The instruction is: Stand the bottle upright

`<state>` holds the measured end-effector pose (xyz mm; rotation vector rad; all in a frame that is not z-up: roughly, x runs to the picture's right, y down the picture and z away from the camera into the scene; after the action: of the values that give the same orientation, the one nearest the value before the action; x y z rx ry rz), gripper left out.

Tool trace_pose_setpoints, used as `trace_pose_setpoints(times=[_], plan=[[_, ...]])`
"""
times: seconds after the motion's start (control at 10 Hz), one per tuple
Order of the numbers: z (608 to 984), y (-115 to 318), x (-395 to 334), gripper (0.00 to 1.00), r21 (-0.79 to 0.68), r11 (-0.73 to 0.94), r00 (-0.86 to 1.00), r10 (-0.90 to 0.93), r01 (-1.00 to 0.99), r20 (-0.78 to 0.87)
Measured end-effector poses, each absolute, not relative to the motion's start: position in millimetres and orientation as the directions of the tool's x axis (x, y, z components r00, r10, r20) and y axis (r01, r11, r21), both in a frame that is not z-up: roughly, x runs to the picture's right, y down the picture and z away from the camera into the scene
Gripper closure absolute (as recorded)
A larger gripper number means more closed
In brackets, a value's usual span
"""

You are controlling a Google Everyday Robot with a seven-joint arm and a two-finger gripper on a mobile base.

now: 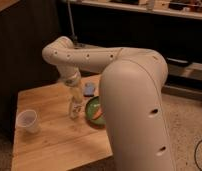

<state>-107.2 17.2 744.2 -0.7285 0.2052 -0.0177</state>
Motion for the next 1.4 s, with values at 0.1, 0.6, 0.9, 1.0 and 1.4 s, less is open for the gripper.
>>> trace_pose_setpoints(times=[0.1,0.6,0.9,1.0,1.4], plan=[[743.4,16.6,-106.9,0.69,-0.662,0.747,0.979,-0.089,-0.055,-0.181],[741.0,15.7,-108.0,0.41,-0.661,0.749,0.979,-0.092,-0.053,-0.183],[739.1,16.5,-112.7,0.41,-0.667,0.743,0.983,-0.073,-0.058,-0.167],[738.6,17.4,-114.5,0.41,-0.674,0.736,0.987,-0.060,-0.059,-0.152],[740.8,16.0,-105.3,0.28,-0.722,0.676,0.986,0.161,-0.149,-0.052]])
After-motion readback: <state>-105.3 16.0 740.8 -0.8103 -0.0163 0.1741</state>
